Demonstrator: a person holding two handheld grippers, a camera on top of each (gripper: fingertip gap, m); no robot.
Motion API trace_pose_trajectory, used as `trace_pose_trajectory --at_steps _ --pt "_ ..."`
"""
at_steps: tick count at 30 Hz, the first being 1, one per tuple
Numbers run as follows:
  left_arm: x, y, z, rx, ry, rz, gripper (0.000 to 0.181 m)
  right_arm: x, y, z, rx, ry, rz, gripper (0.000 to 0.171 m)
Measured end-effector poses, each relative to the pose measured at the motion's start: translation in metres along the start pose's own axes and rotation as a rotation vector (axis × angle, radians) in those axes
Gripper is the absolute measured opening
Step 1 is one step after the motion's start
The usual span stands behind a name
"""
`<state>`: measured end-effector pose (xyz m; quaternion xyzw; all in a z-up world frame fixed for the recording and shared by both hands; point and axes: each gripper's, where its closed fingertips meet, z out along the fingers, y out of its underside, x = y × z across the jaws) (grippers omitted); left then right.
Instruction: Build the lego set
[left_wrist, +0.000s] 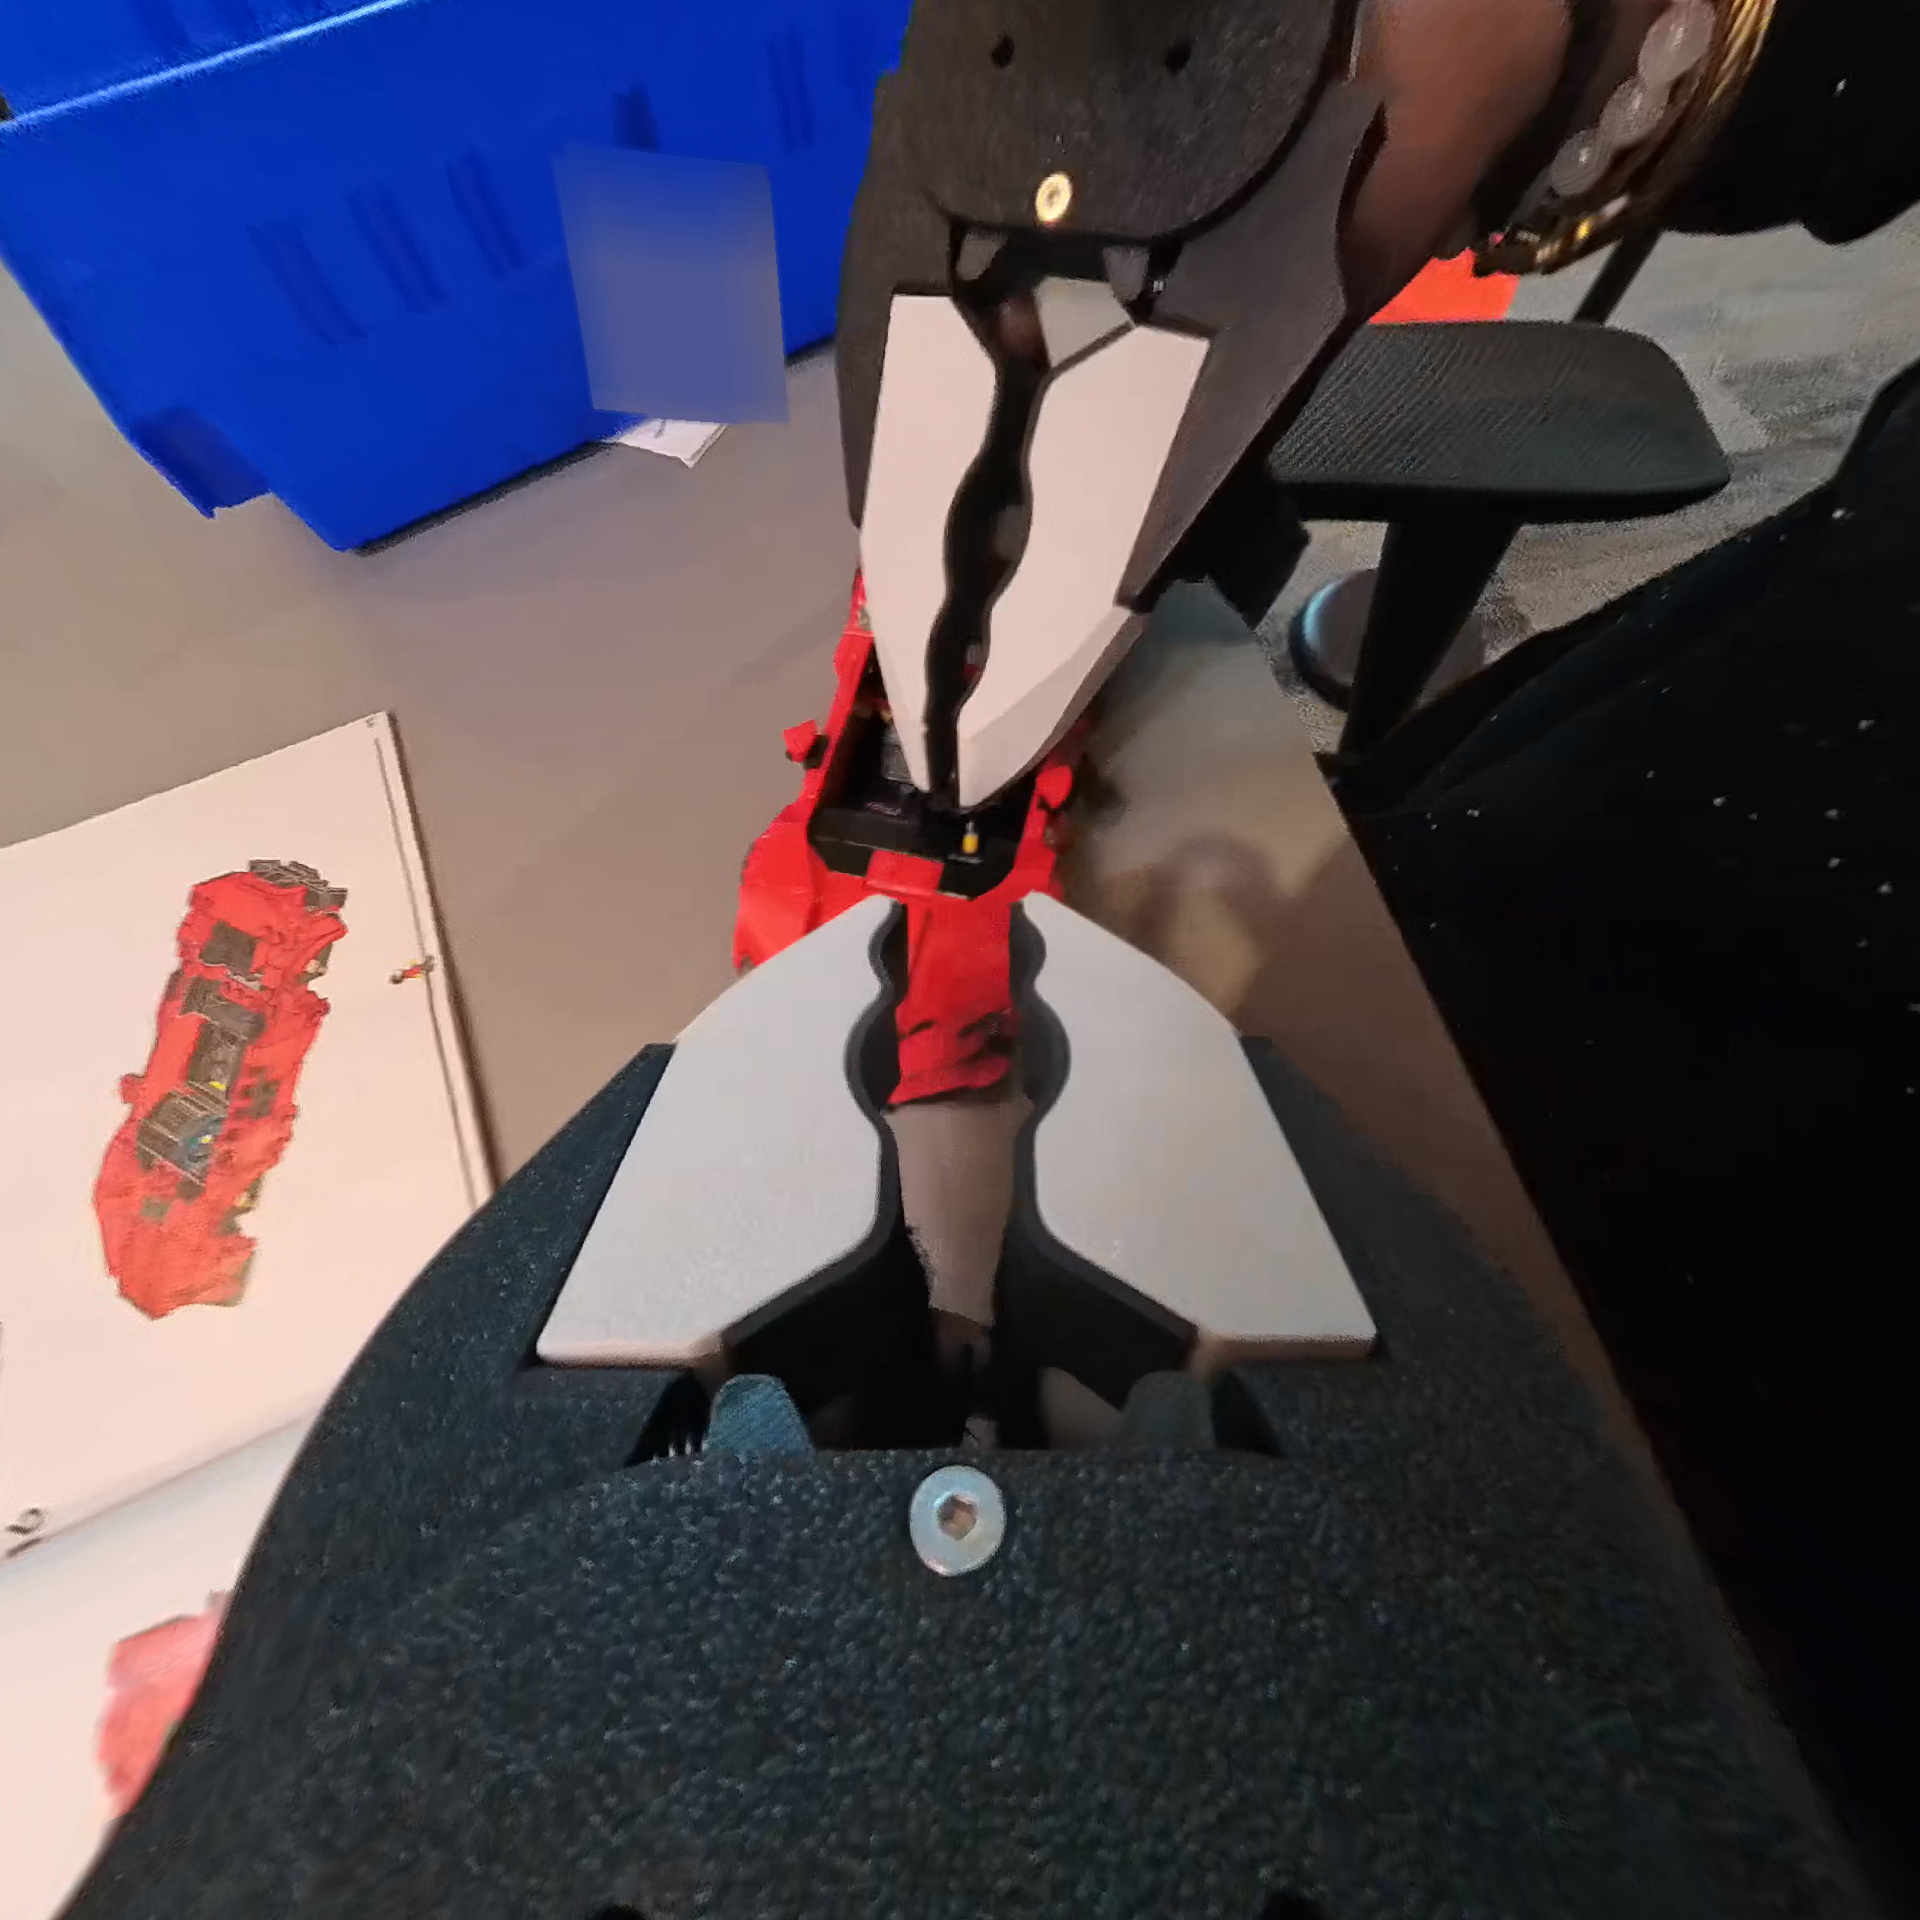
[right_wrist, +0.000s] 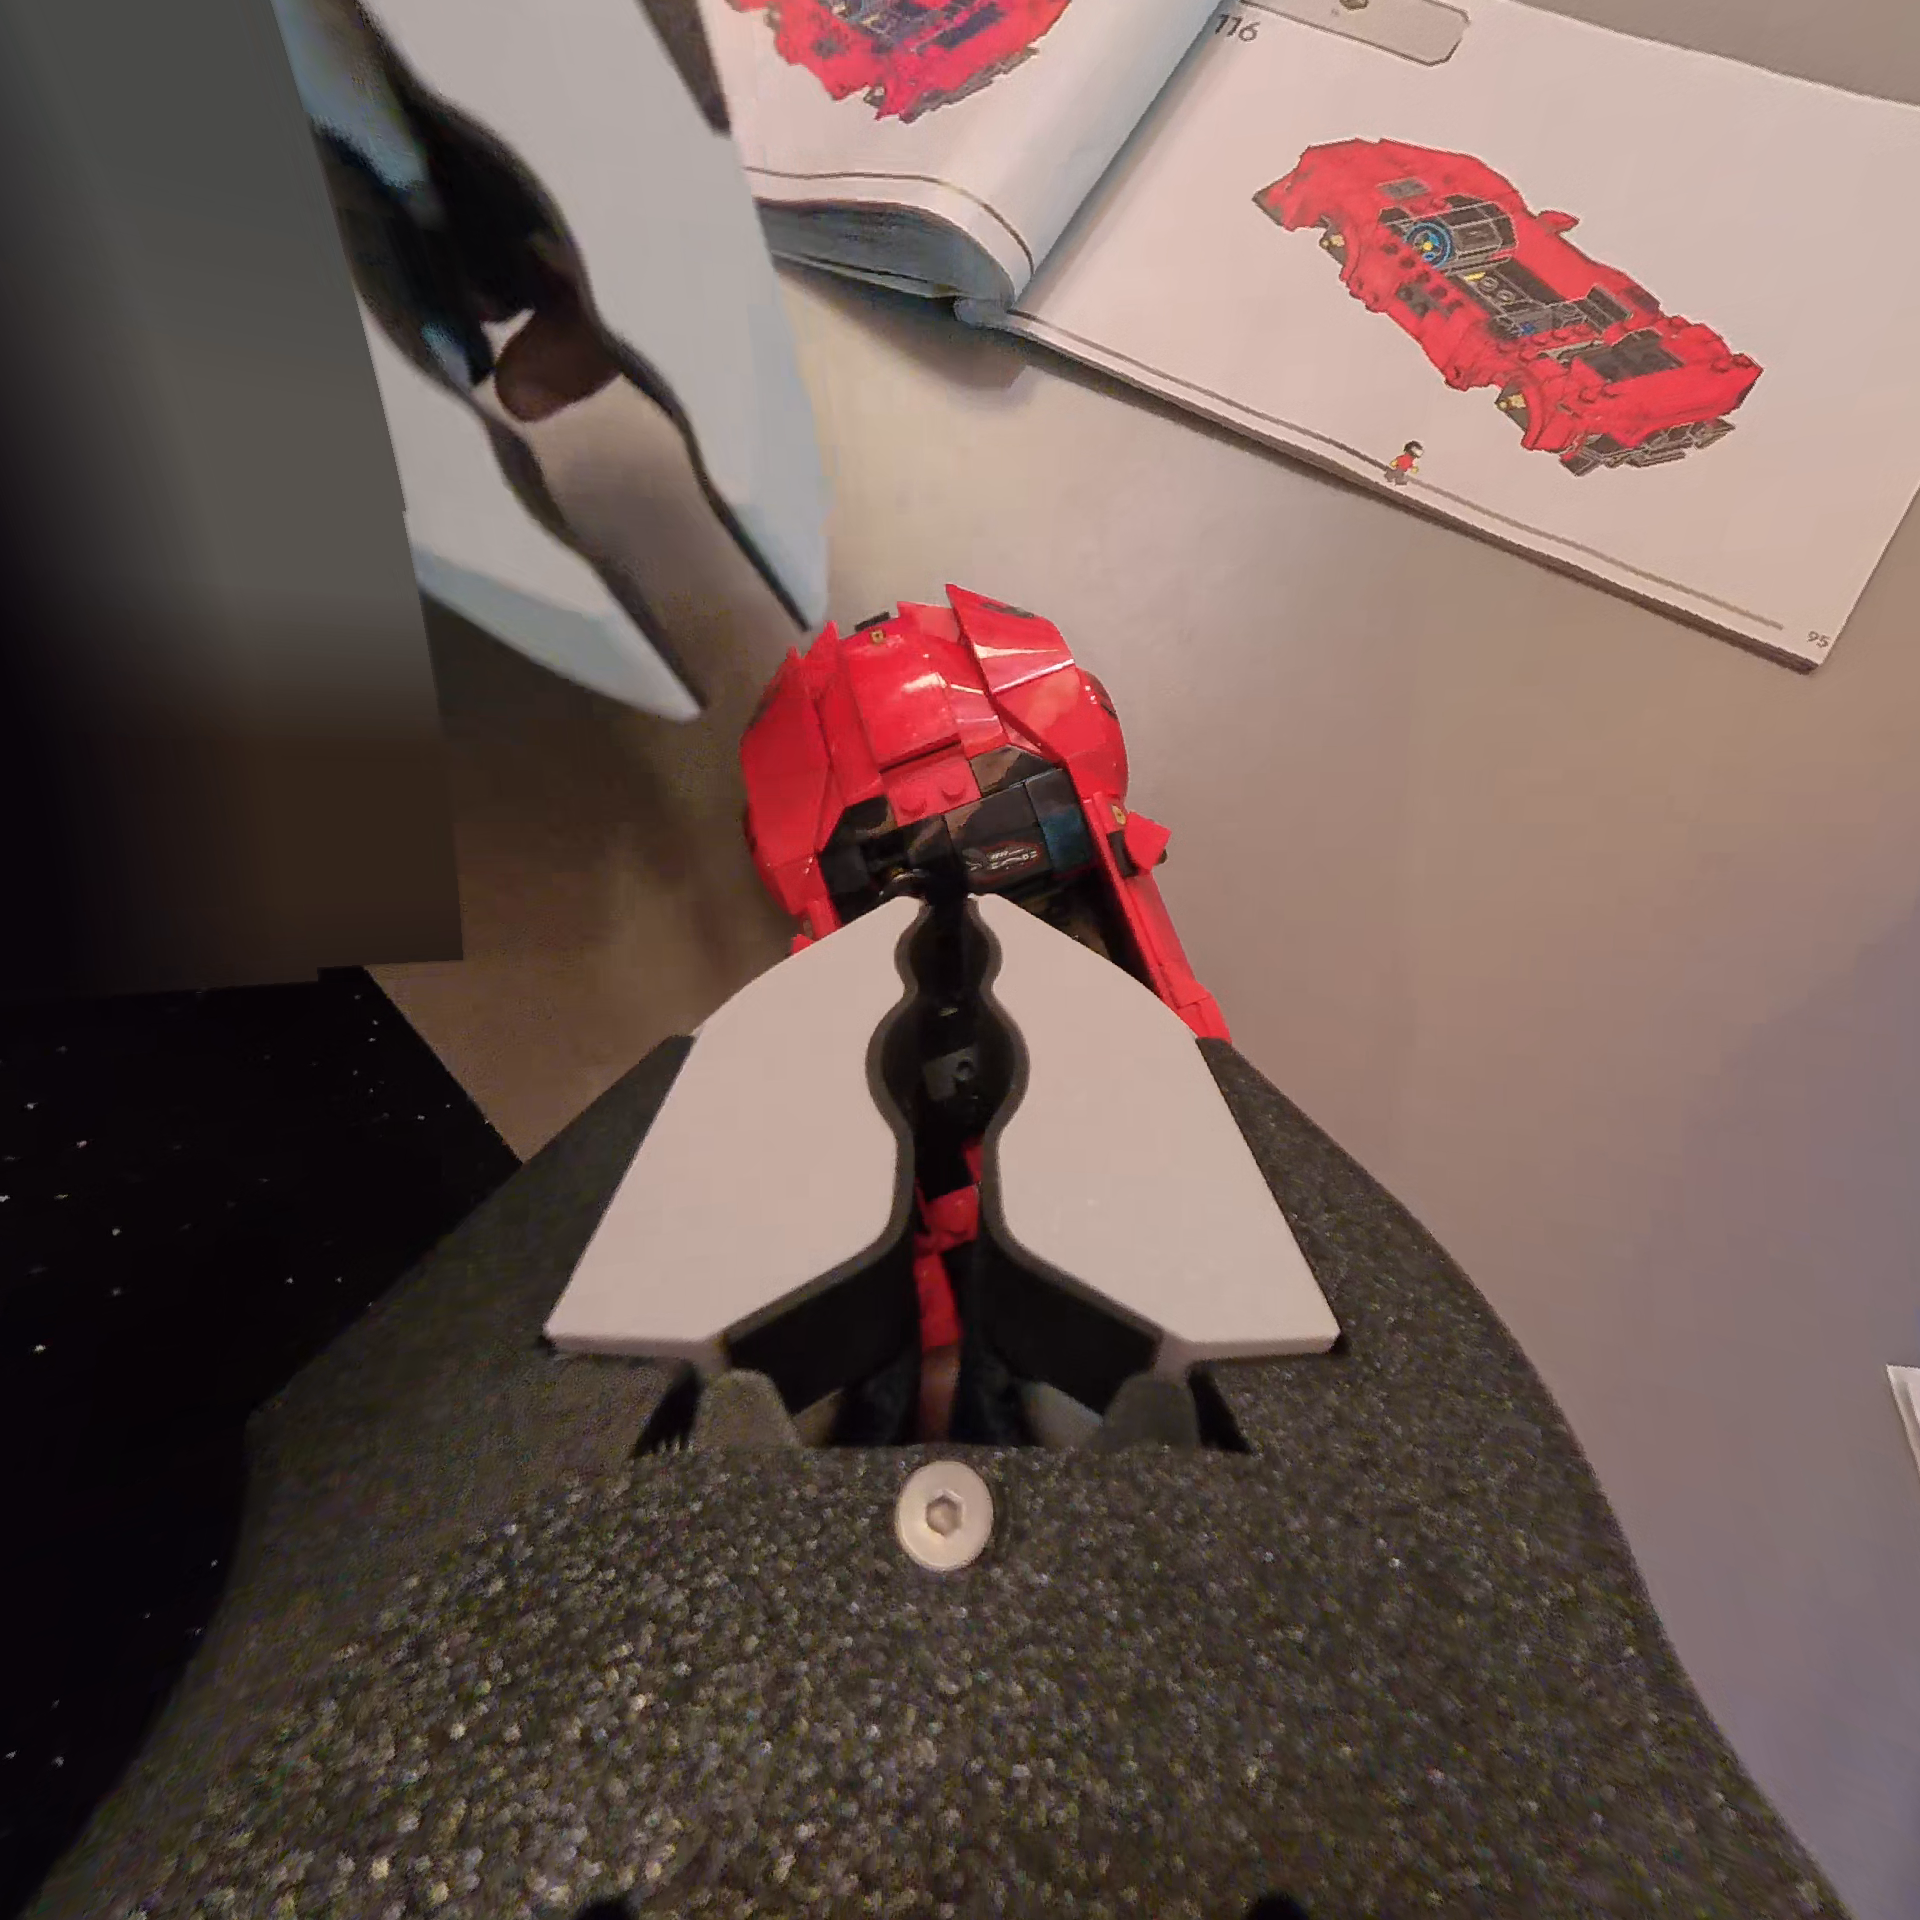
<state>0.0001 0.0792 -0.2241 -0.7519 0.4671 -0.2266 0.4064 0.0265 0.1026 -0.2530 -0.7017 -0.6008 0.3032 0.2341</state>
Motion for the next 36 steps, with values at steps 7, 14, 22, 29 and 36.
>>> trace_pose_trajectory --at_steps 7,14,22,29,36 --pt "0.009 0.0 0.009 0.034 -0.089 -0.044 0.006 -0.003 0.0 -0.001 0.018 -0.015 -0.033 0.008" --pt "0.01 0.008 0.014 -0.018 -0.079 -0.041 0.0 -0.003 0.0 0.0 0.021 -0.014 -0.054 0.007" --pt "0.012 0.012 0.017 -0.026 -0.07 -0.057 0.0 -0.005 -0.002 0.002 0.029 -0.027 -0.068 0.008" --pt "0.006 0.005 0.015 0.016 -0.069 -0.071 0.0 -0.005 -0.002 0.003 0.024 -0.019 -0.08 0.007" --pt "-0.015 -0.003 0.02 -0.06 0.019 0.008 0.0 -0.005 -0.002 0.004 0.027 -0.015 -0.079 0.007"
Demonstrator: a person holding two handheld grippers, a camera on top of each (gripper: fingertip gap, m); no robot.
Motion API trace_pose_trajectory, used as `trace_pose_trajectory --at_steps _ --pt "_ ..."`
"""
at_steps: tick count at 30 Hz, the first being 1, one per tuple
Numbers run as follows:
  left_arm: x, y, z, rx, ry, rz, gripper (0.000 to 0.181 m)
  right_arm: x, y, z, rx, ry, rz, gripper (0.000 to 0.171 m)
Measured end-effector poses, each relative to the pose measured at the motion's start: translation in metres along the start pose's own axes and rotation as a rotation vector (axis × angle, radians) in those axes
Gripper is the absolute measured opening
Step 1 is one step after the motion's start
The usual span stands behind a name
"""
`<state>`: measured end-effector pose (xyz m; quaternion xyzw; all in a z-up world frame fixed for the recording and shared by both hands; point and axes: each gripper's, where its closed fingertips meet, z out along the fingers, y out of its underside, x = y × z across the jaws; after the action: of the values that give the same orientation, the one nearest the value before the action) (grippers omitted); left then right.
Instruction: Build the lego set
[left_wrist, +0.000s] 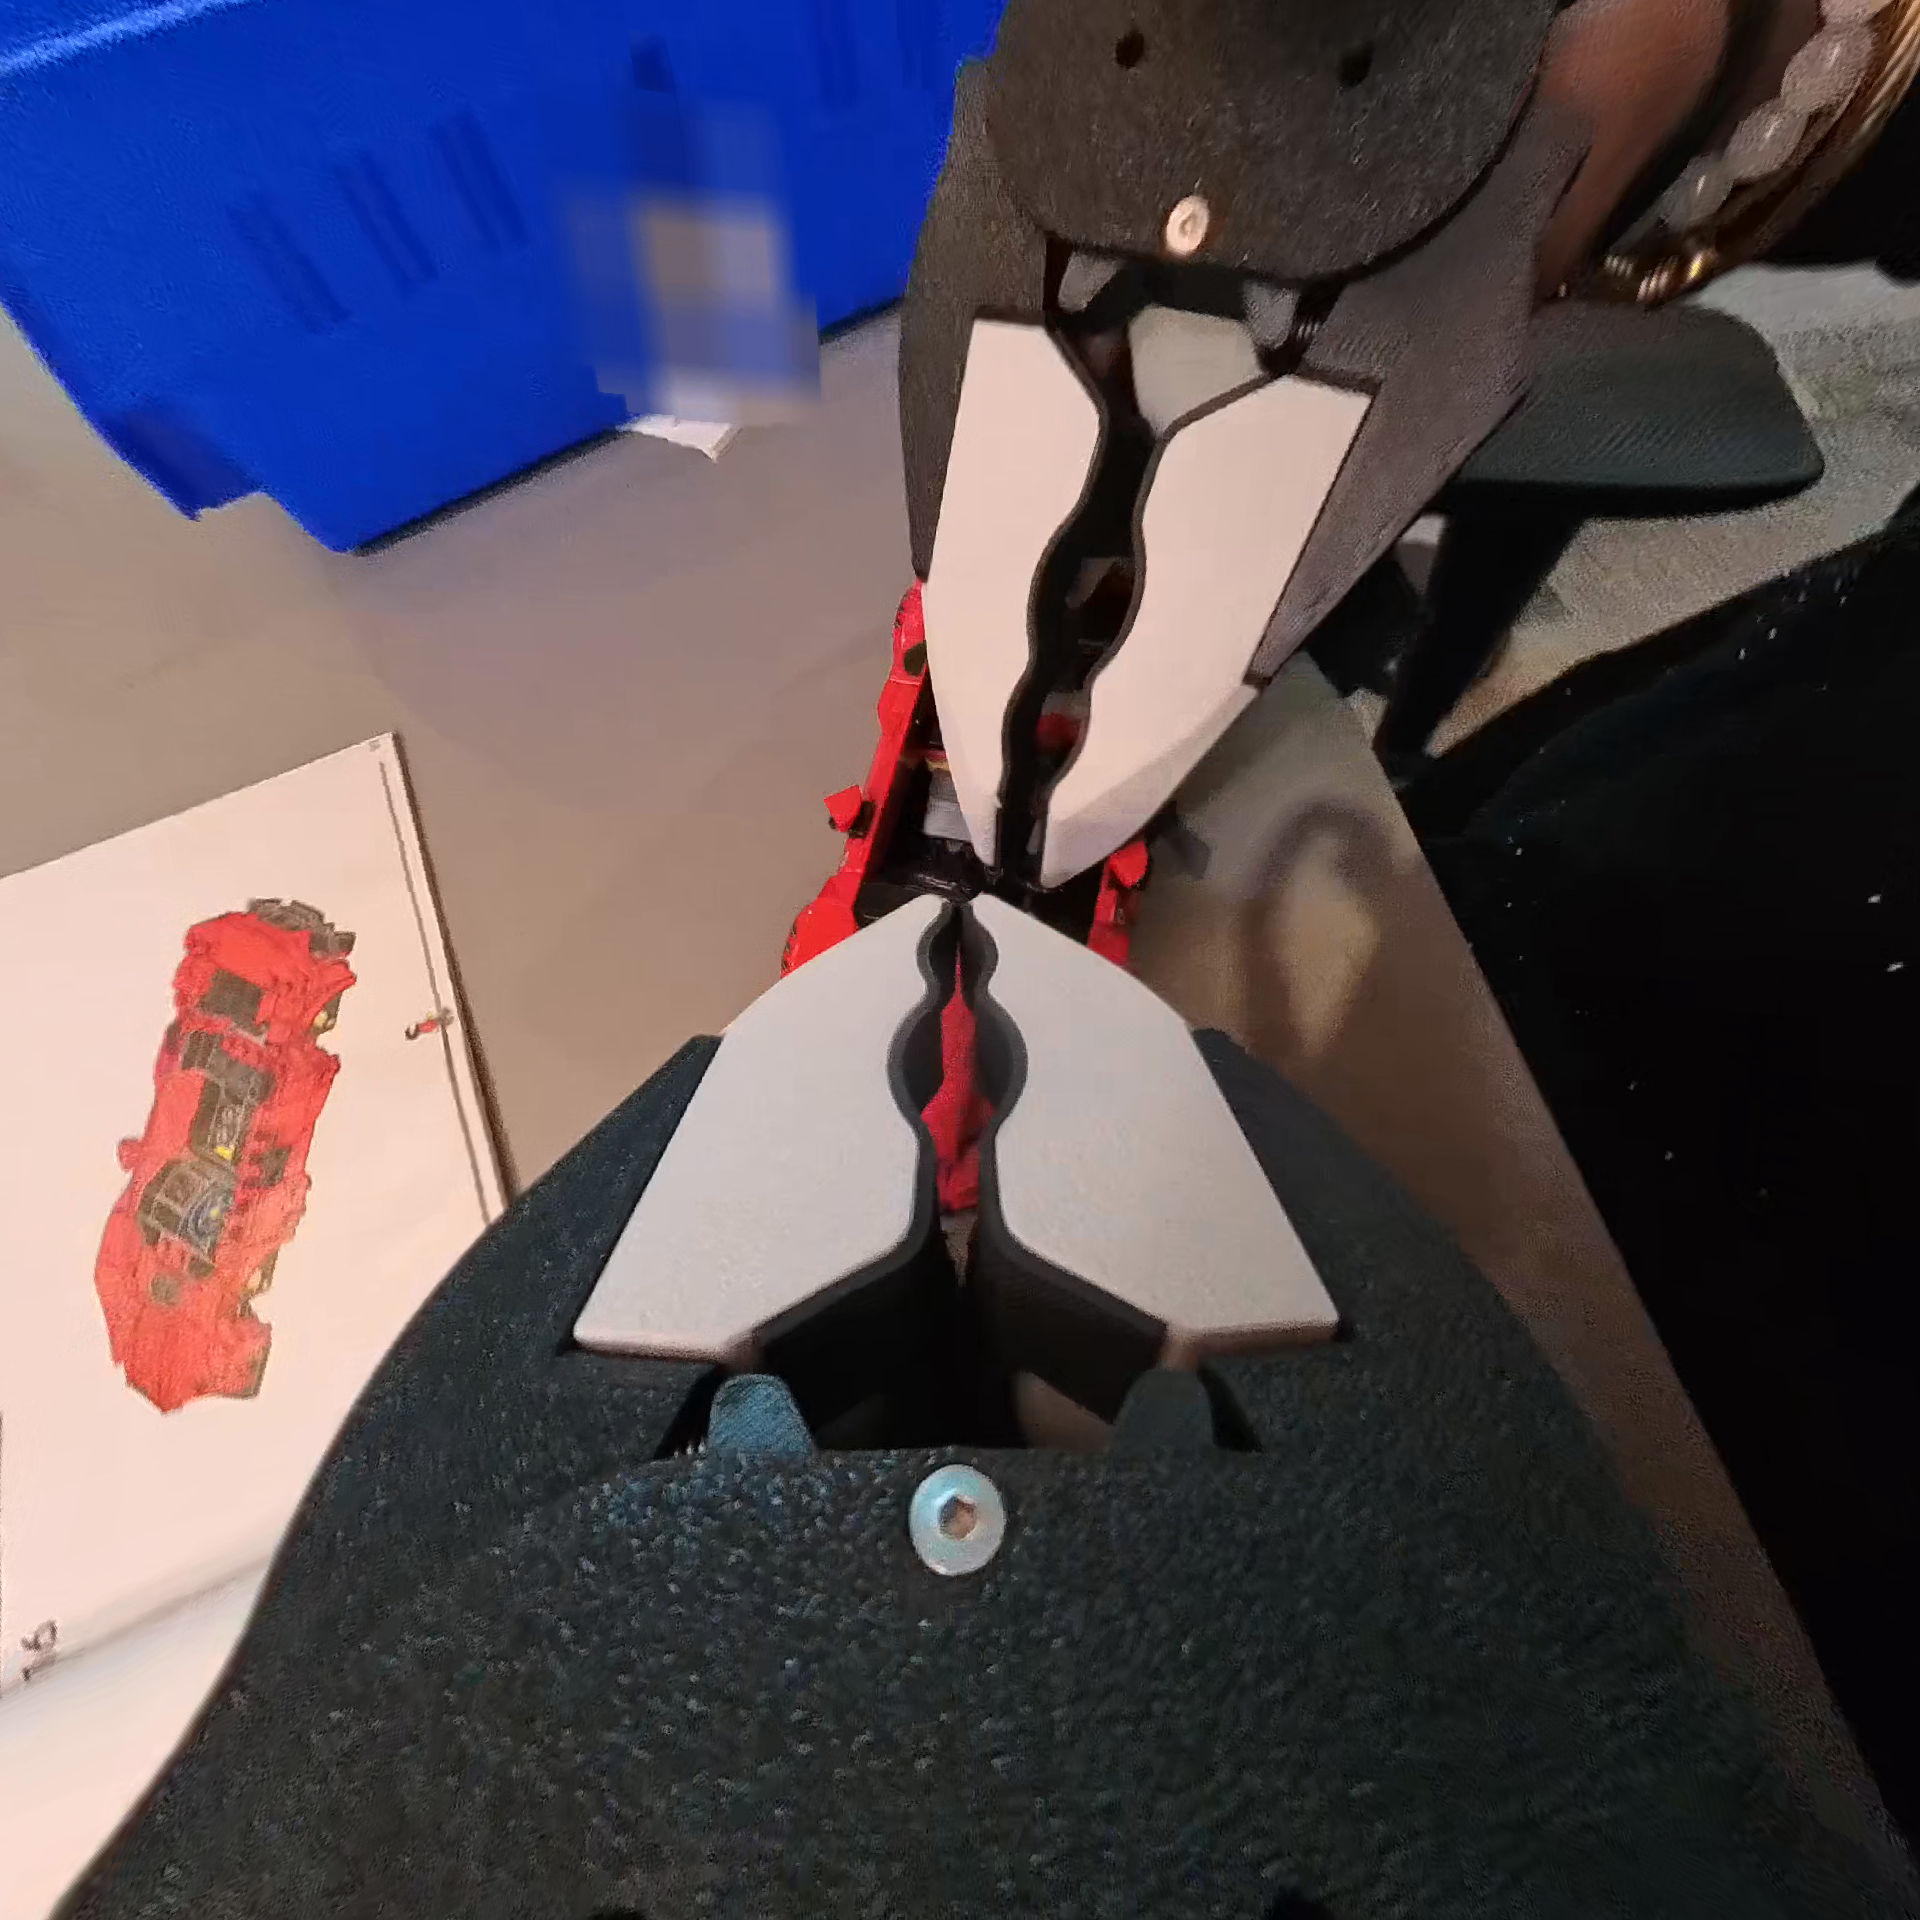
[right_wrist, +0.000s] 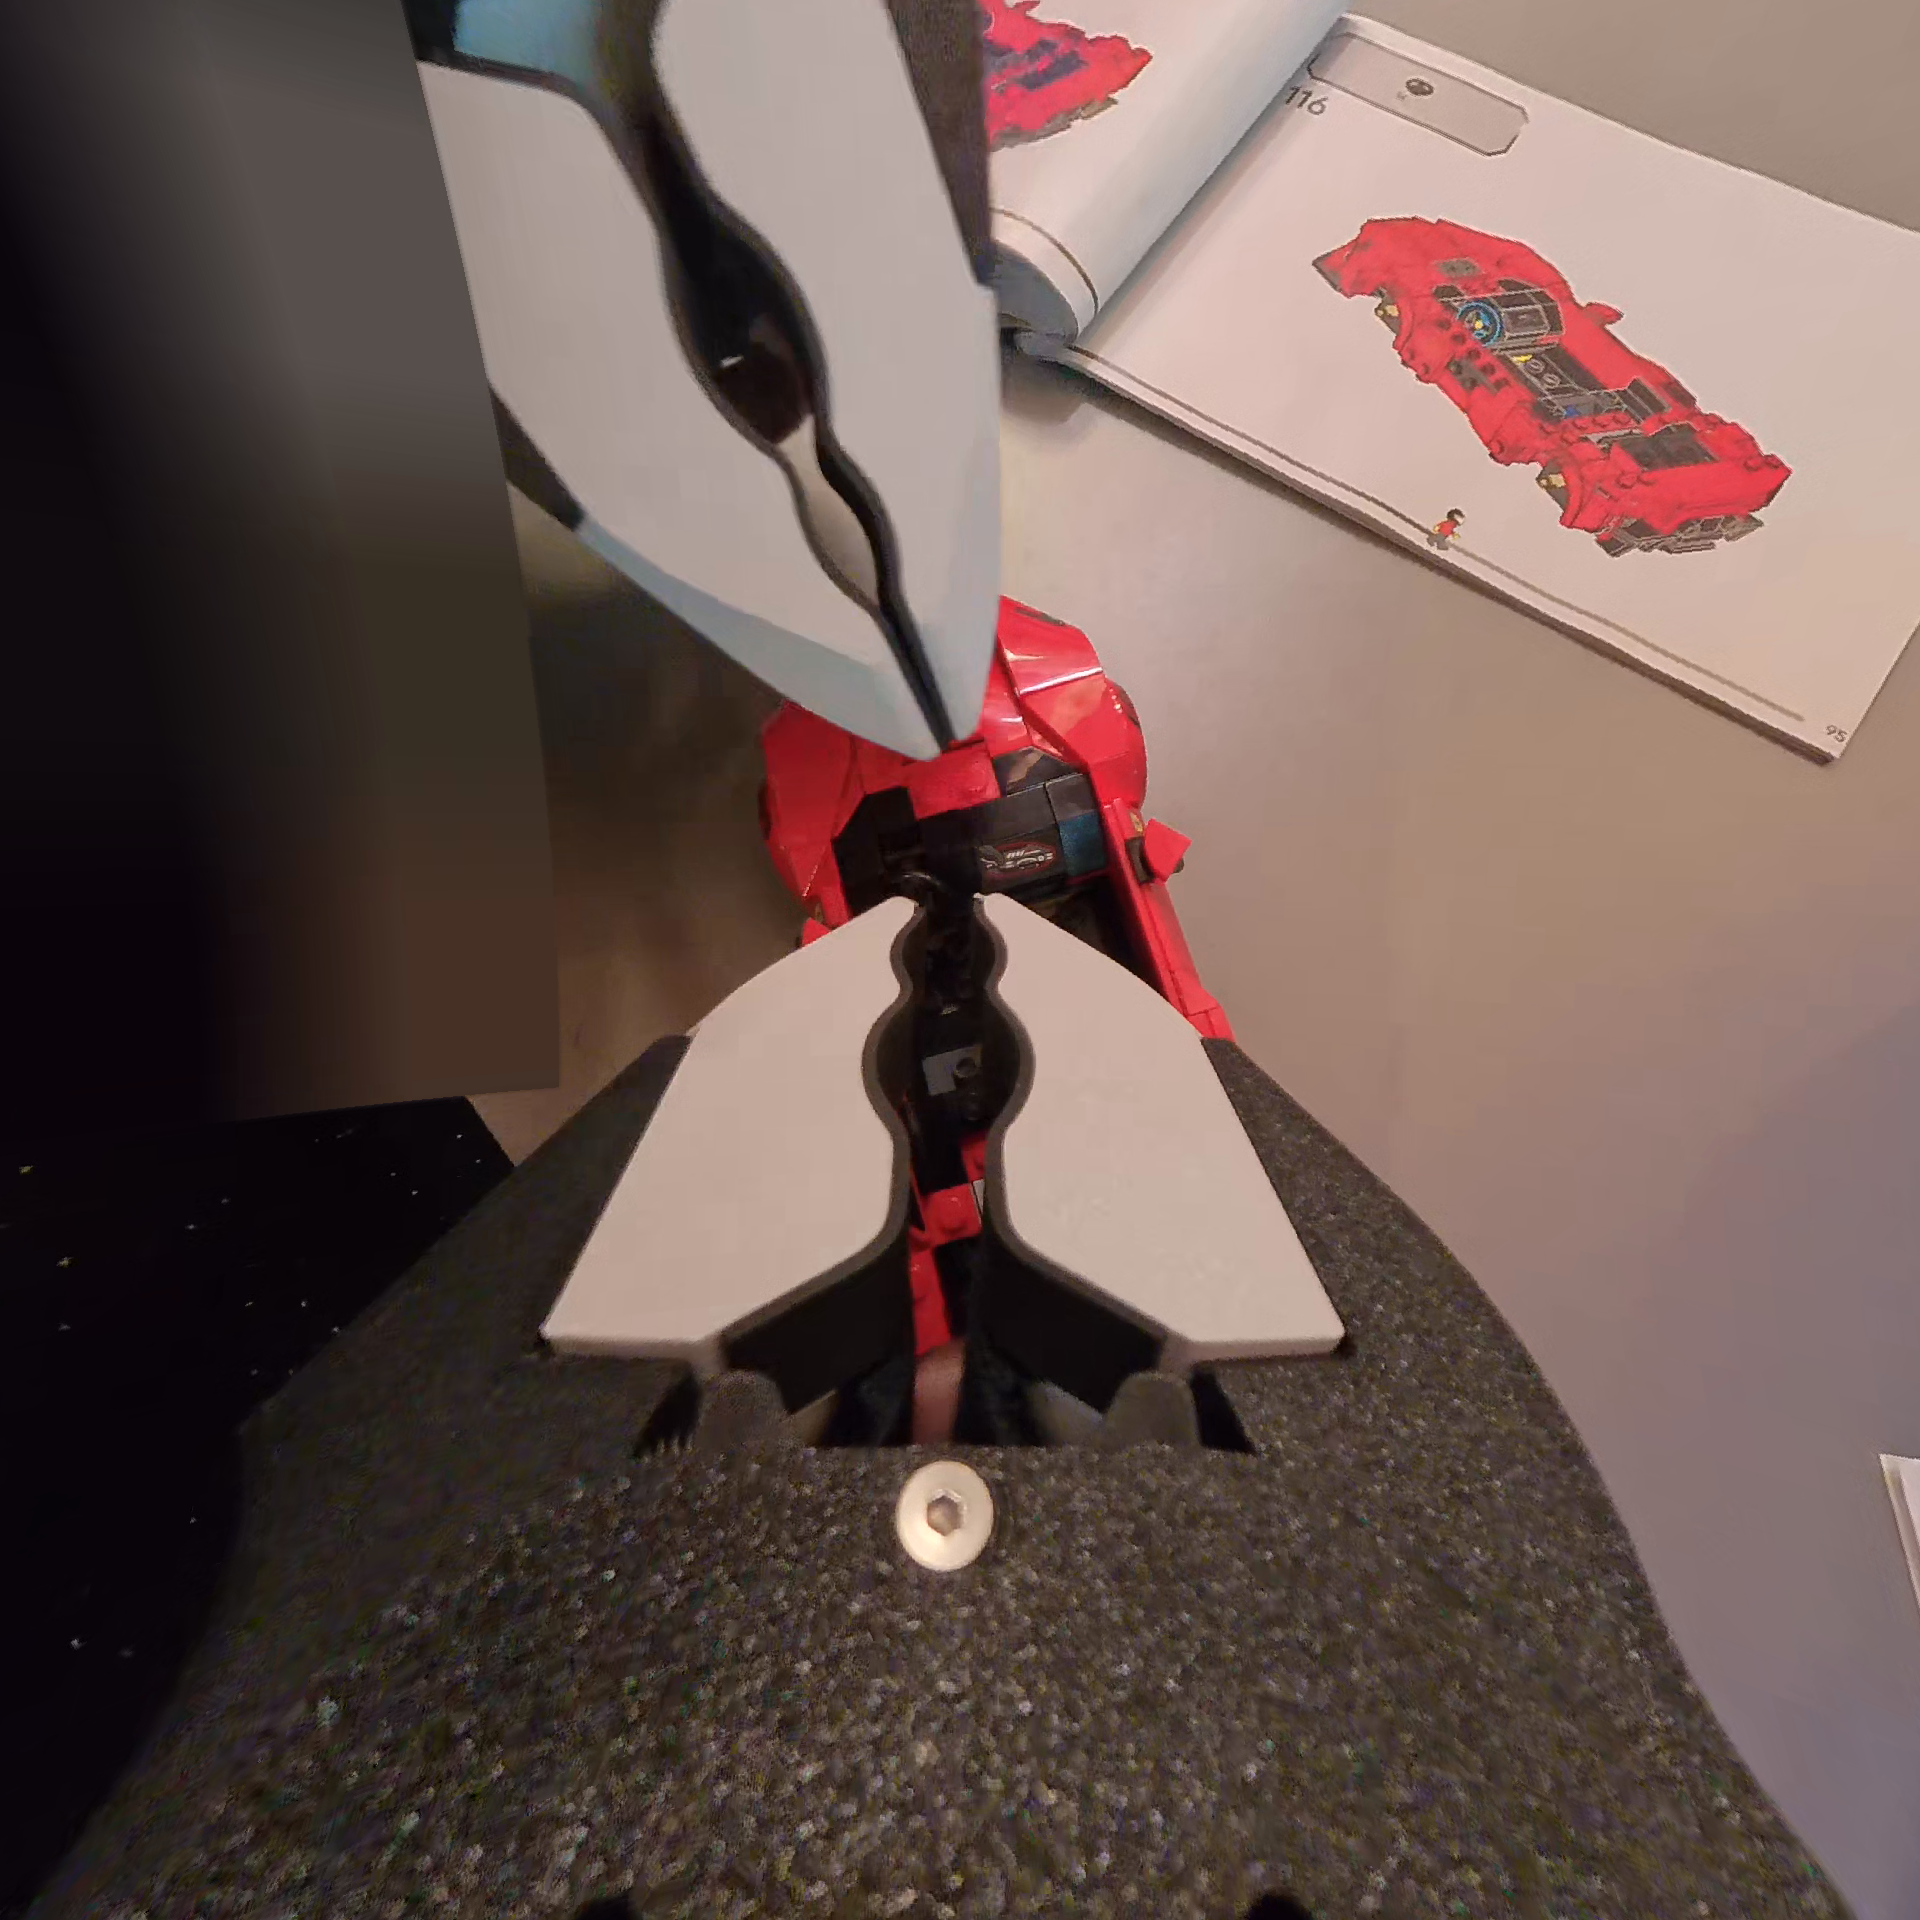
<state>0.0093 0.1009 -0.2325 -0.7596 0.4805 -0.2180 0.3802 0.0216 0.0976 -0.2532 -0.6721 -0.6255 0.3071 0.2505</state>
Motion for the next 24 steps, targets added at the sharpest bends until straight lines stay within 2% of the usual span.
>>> trace_pose_trajectory --at_steps 5,8,24 --pt "-0.006 0.009 0.013 -0.127 0.041 0.09 0.0 -0.001 0.001 0.0 -0.002 -0.002 -0.006 0.007" --pt "-0.006 0.01 0.014 -0.148 0.053 0.09 0.0 -0.001 0.001 0.0 -0.002 -0.005 0.002 0.007" --pt "-0.006 0.01 0.014 -0.107 0.05 0.07 0.0 -0.002 0.002 0.002 -0.029 -0.056 0.073 0.0"
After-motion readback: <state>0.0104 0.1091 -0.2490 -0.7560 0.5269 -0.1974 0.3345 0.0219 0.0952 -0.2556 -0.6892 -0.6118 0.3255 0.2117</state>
